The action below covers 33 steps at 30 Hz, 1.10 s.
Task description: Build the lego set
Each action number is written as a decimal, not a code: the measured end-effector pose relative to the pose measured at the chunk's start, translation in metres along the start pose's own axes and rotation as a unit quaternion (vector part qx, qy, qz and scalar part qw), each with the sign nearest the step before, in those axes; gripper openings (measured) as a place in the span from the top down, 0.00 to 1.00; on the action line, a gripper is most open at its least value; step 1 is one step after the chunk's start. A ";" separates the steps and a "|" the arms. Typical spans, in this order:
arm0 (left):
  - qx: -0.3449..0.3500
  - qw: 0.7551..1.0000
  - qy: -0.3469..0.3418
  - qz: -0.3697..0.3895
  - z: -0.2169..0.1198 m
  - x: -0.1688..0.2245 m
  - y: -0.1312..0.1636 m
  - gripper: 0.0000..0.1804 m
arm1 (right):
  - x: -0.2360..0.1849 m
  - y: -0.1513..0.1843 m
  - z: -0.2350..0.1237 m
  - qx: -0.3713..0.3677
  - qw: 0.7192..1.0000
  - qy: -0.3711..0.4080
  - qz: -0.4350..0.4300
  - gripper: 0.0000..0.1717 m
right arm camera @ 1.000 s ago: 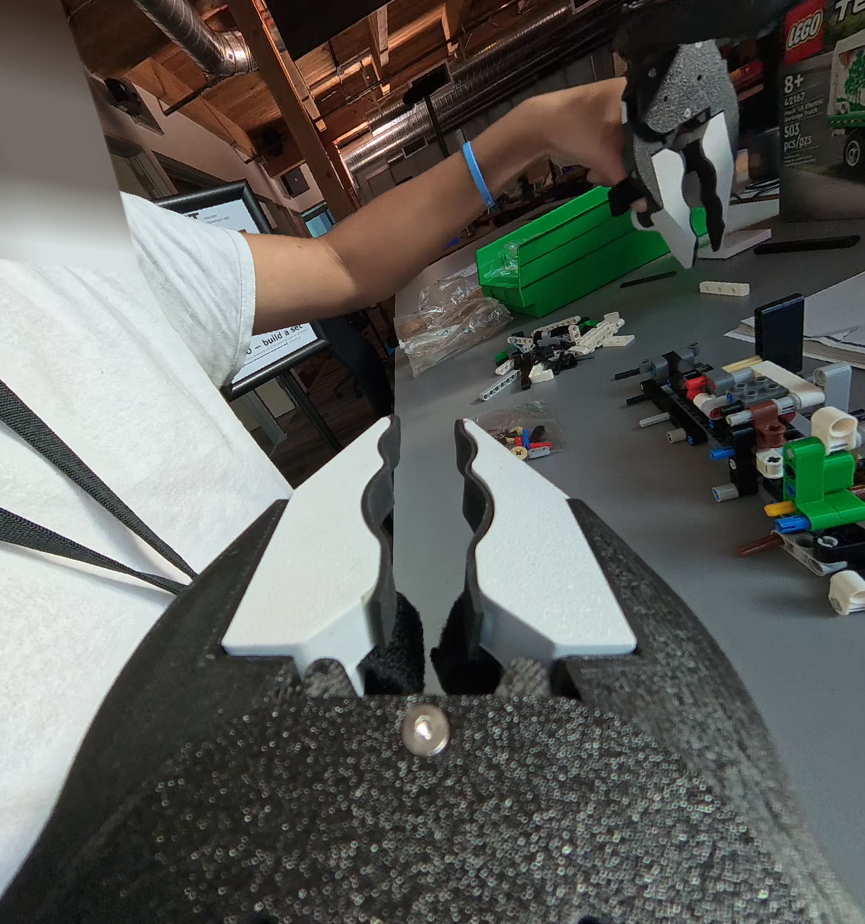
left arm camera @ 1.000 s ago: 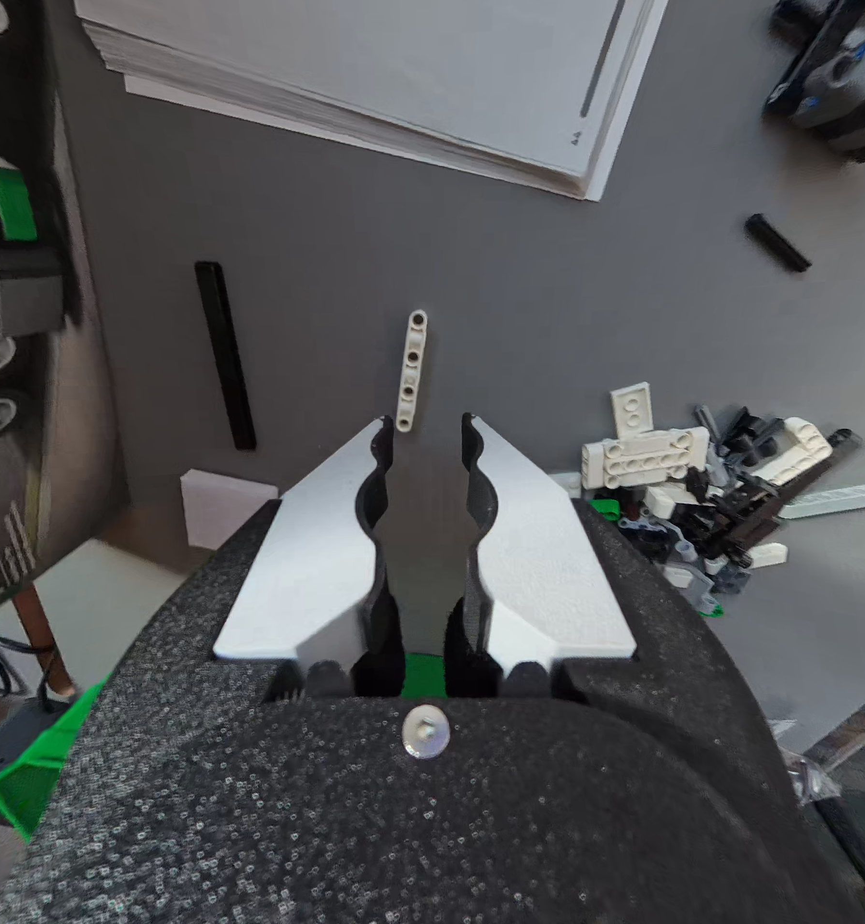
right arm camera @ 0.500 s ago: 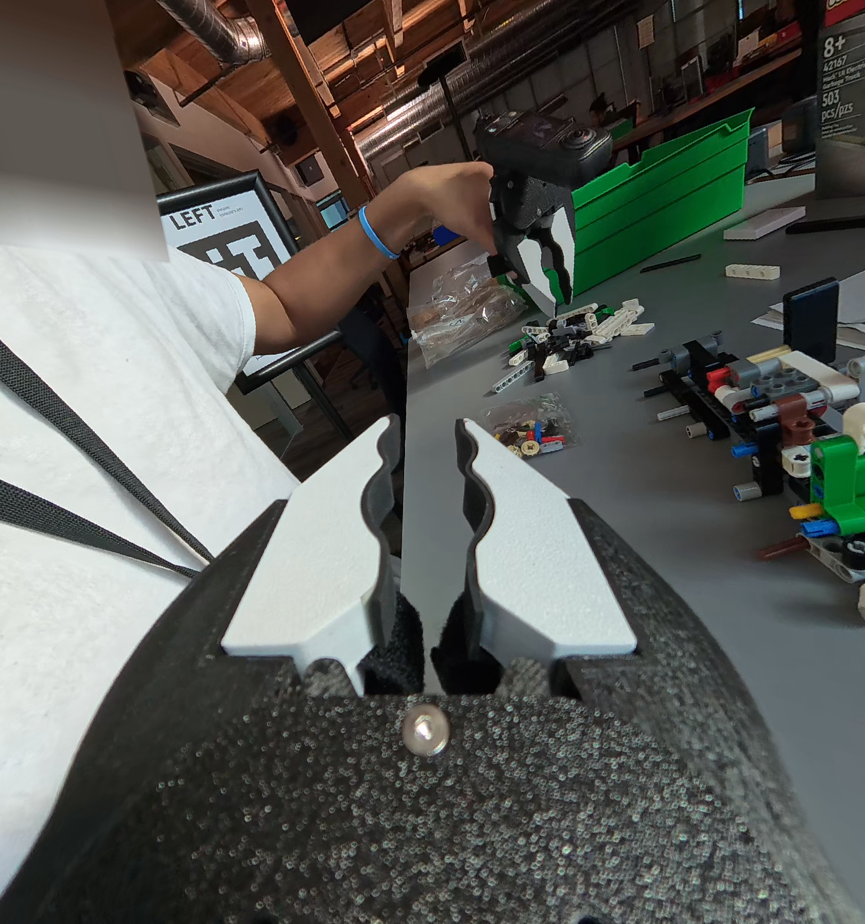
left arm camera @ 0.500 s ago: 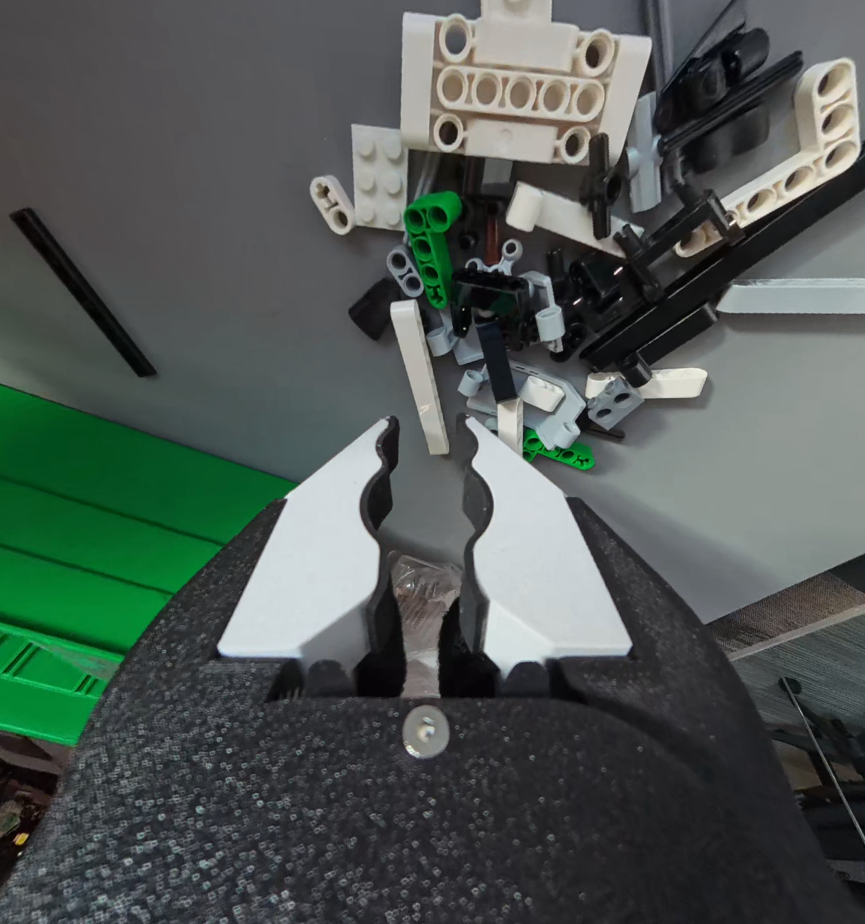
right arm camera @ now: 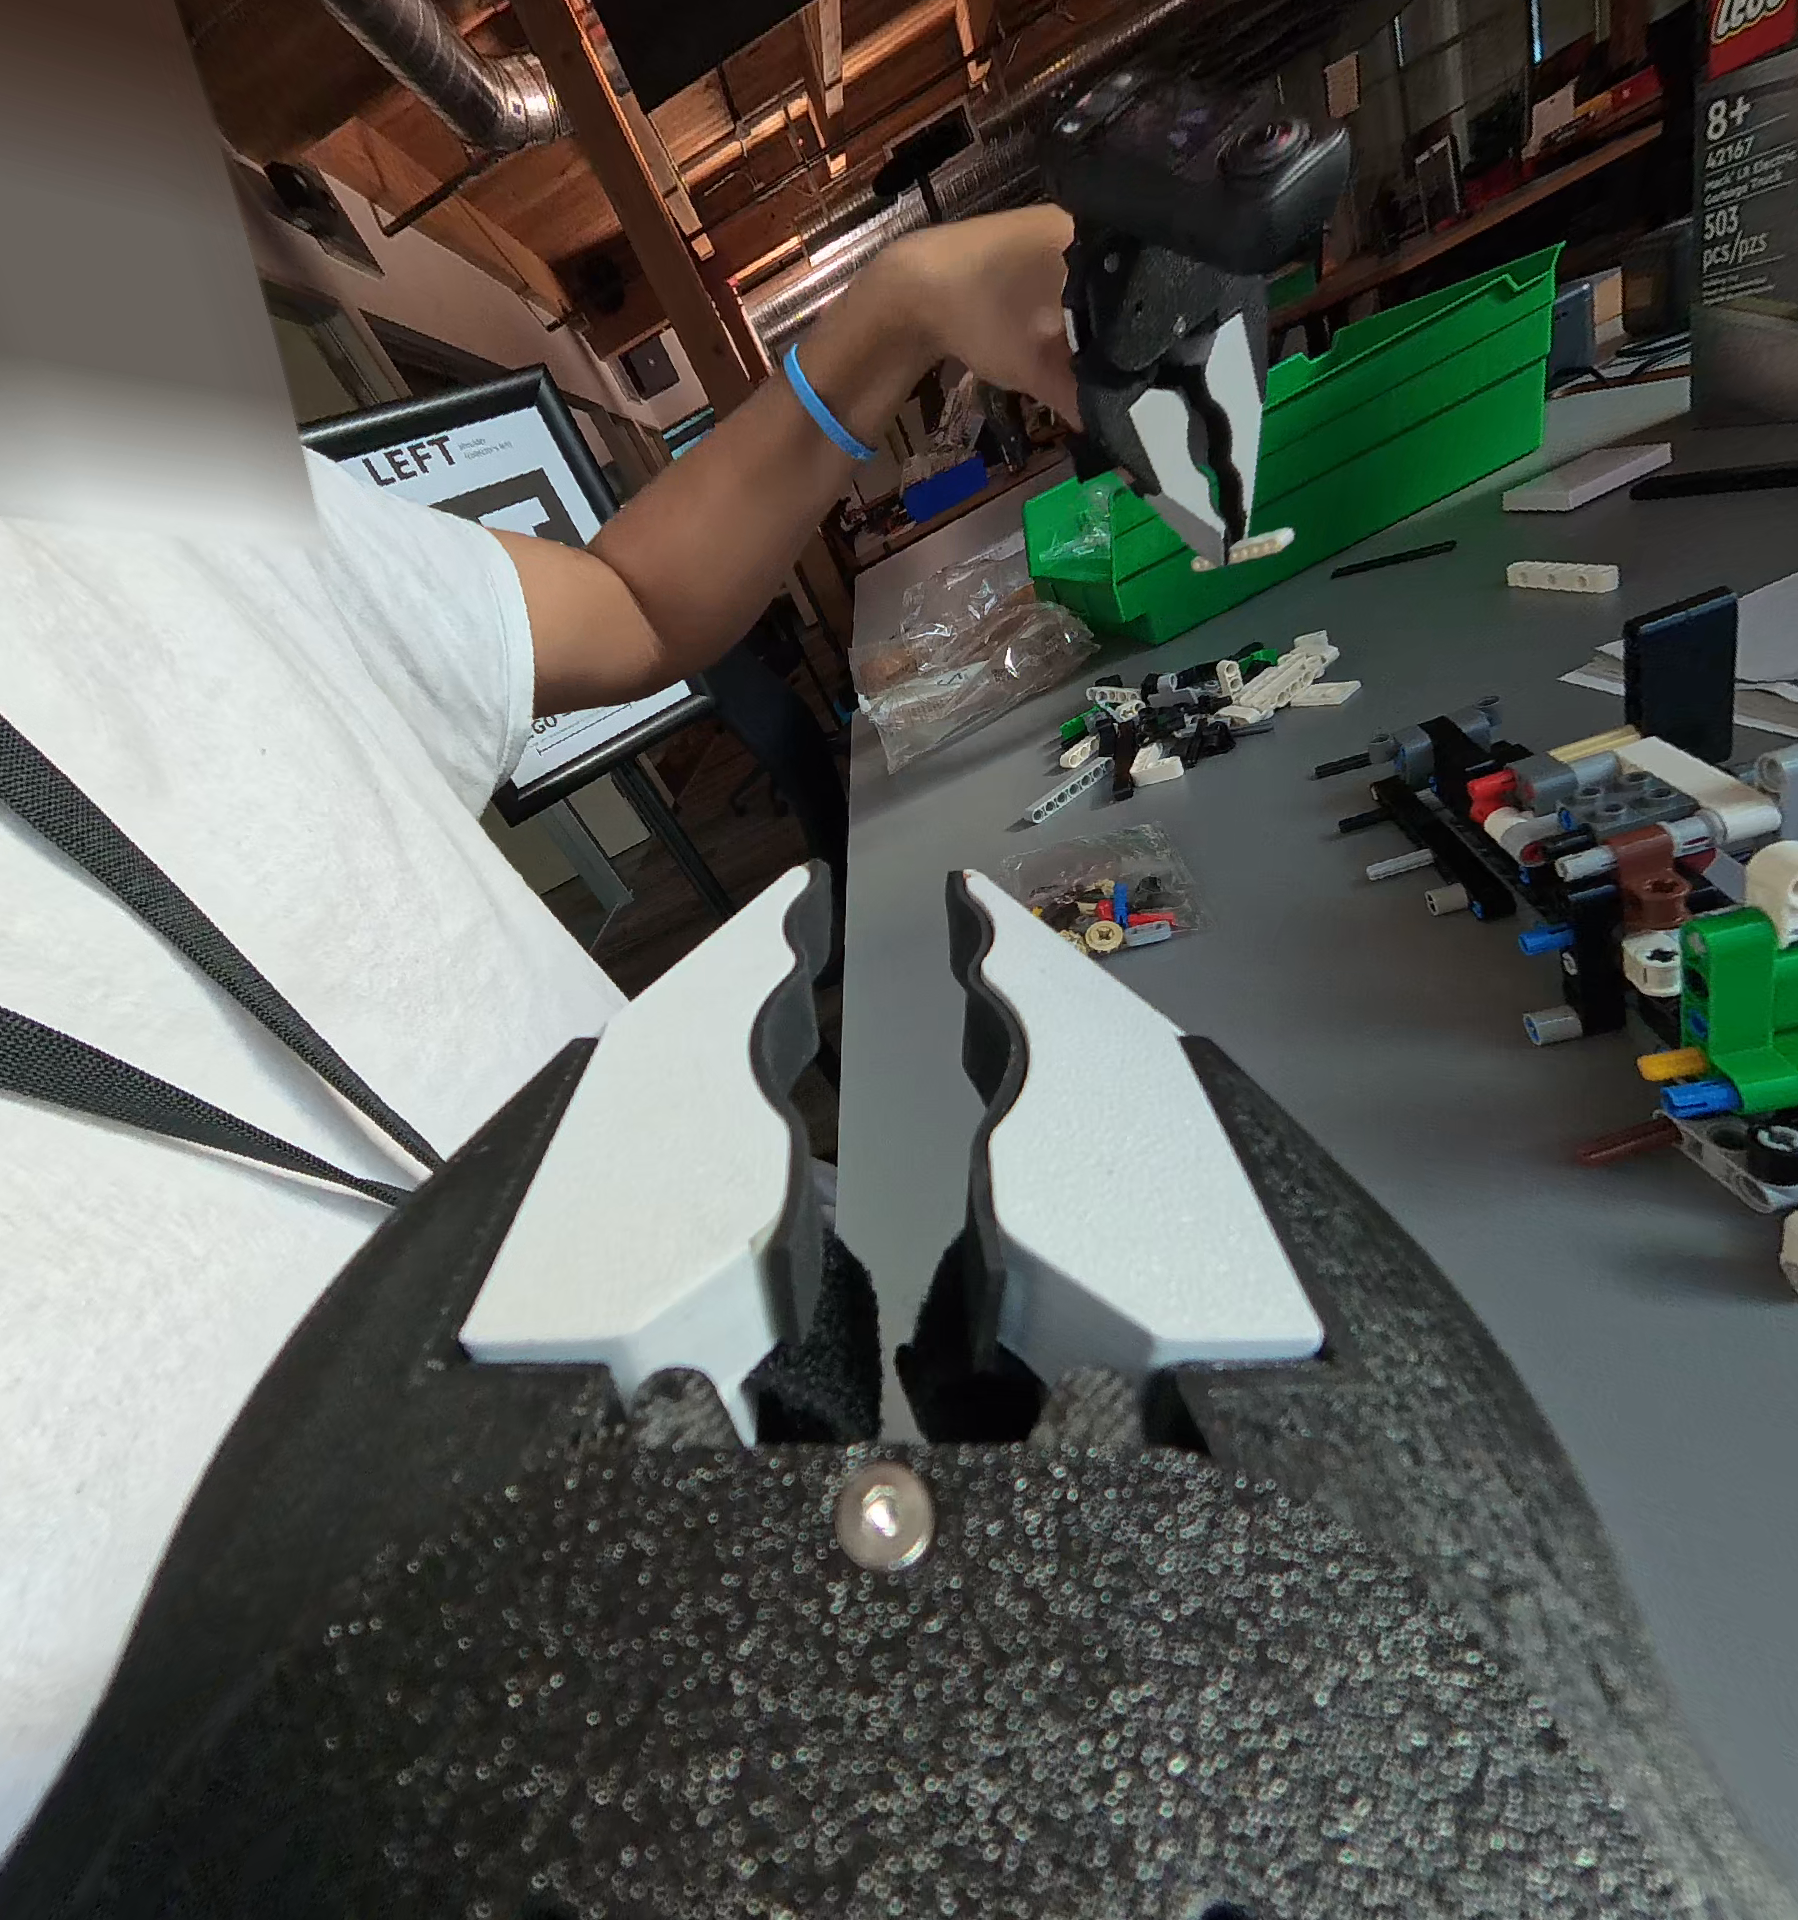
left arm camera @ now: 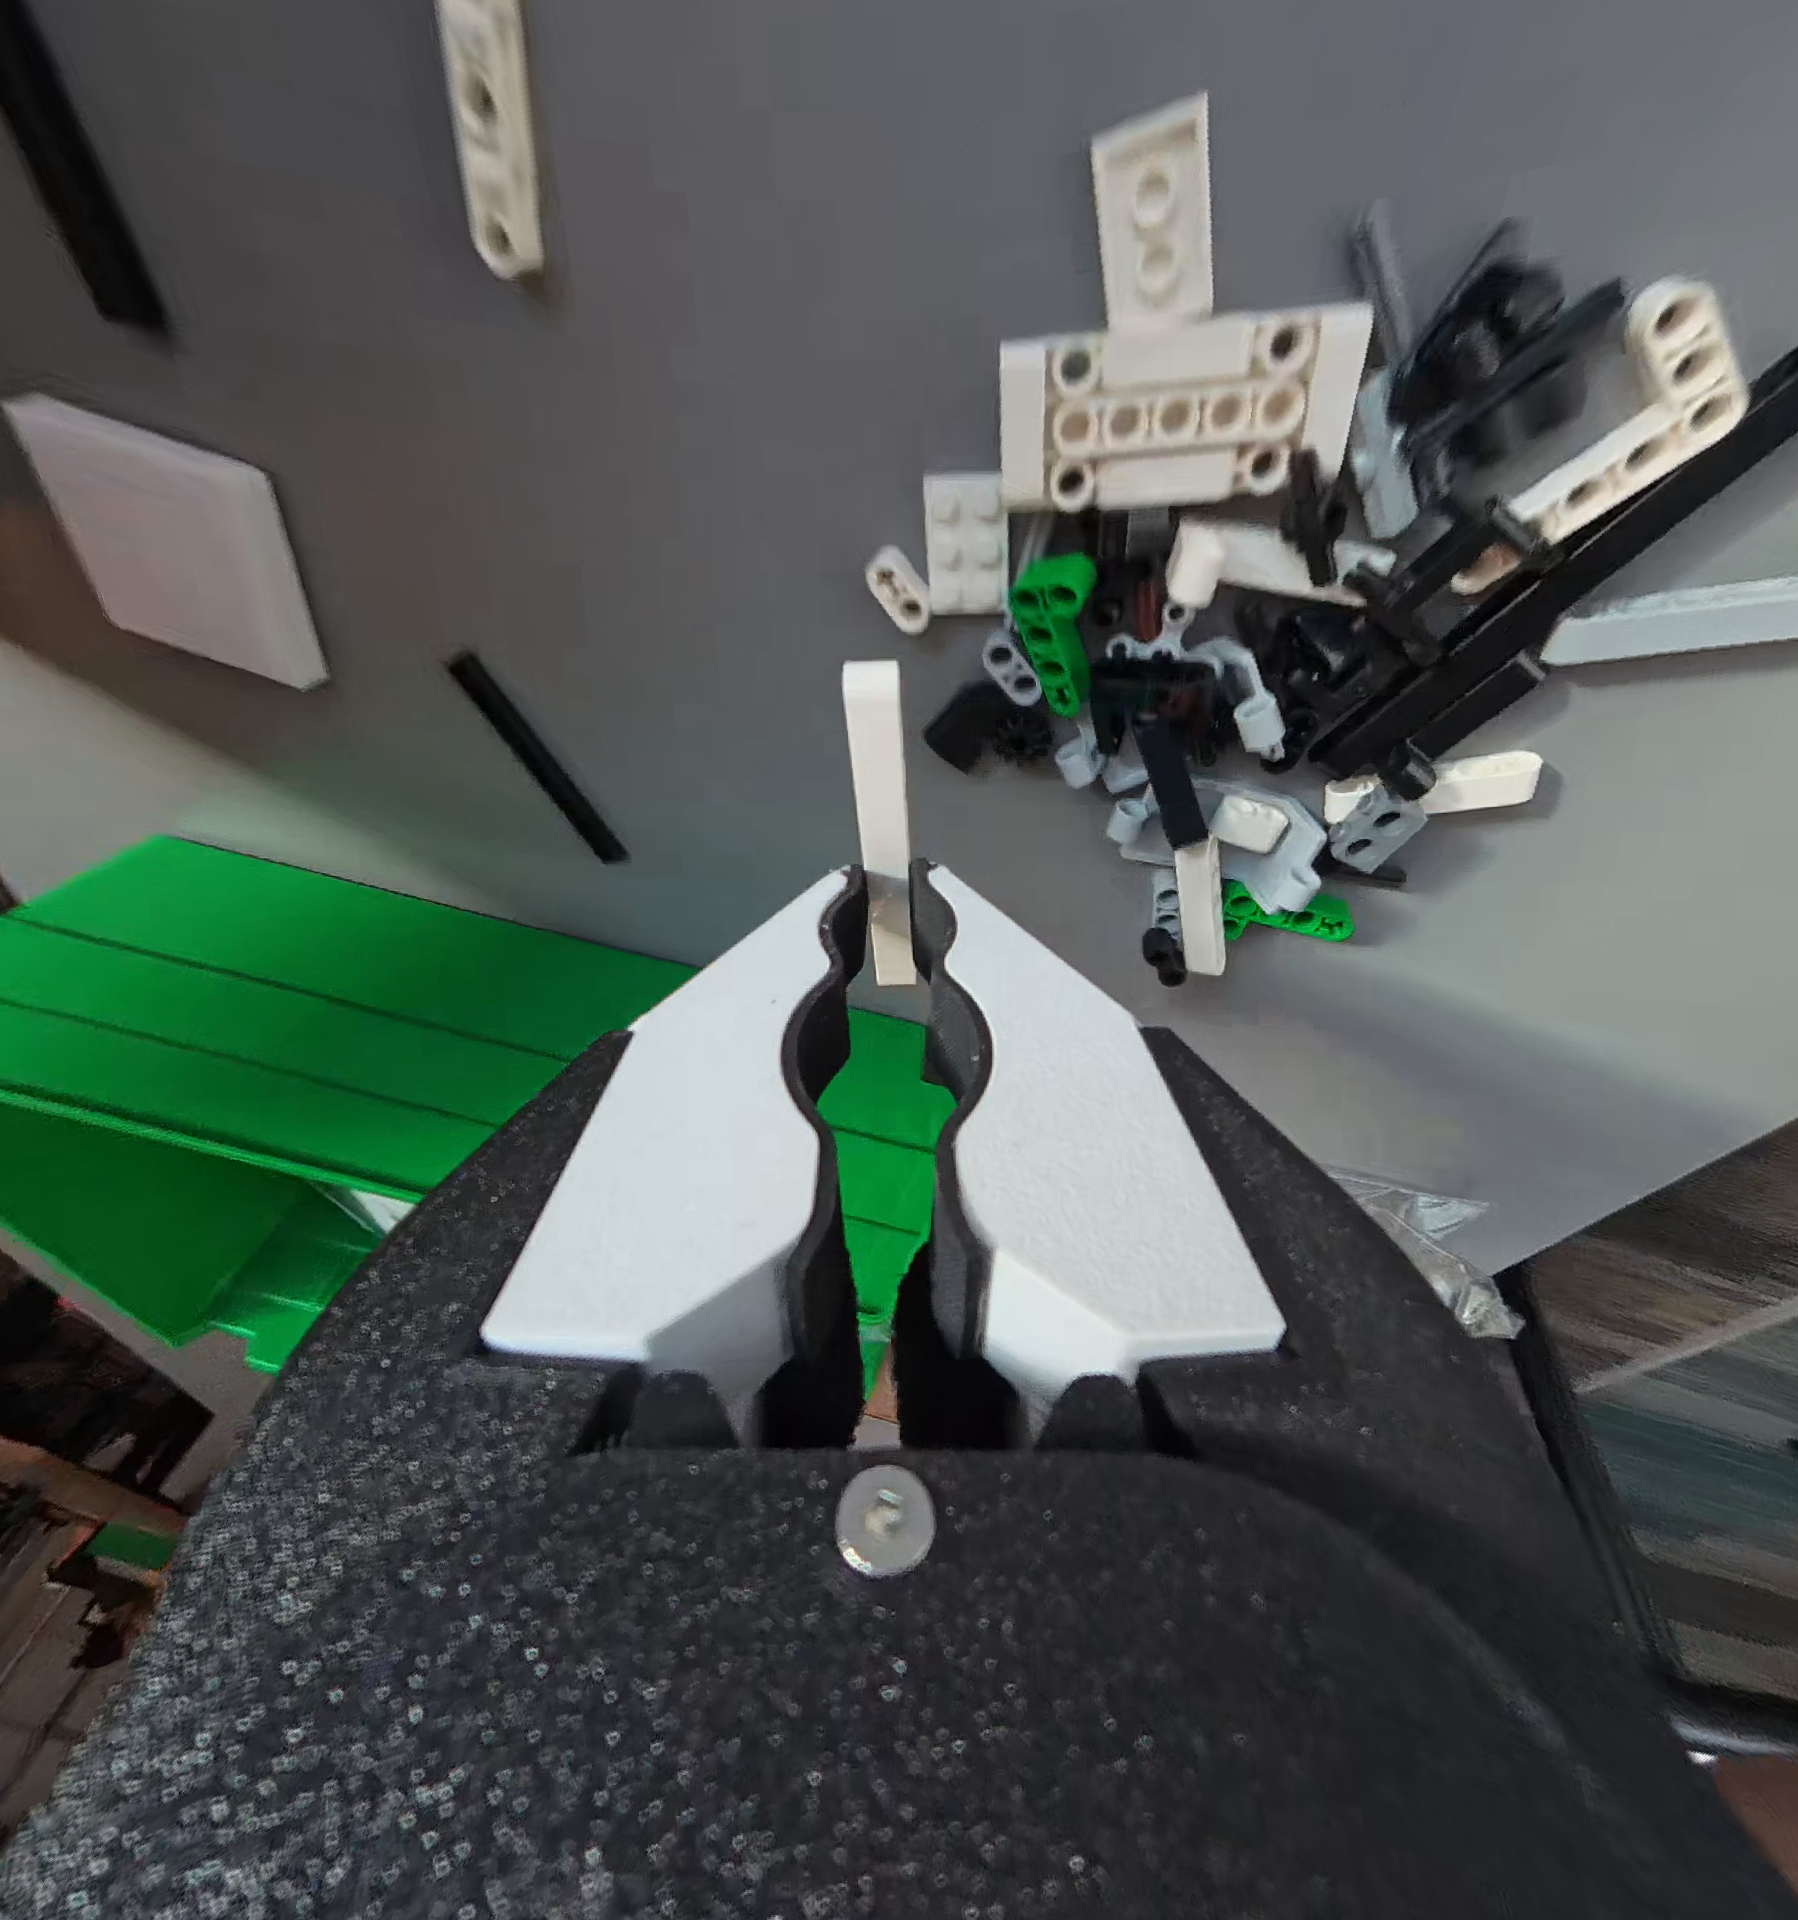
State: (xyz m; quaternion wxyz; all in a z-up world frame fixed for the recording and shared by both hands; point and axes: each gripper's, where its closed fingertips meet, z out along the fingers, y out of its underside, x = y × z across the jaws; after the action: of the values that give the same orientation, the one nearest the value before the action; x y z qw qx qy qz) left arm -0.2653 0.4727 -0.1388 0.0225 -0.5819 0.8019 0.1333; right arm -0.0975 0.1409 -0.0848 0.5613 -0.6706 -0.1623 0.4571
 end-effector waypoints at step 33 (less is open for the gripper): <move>0.108 0.990 0.079 0.051 0.005 0.040 -0.070 0.65 | -0.001 0.000 -0.001 0.003 1.000 0.000 0.003 0.88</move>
State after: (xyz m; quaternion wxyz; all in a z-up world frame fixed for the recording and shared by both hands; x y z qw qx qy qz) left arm -0.2131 0.4171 -0.1646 0.0146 -0.5430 0.8396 0.0002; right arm -0.0969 0.1397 -0.0843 0.5620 -0.6692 -0.1594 0.4592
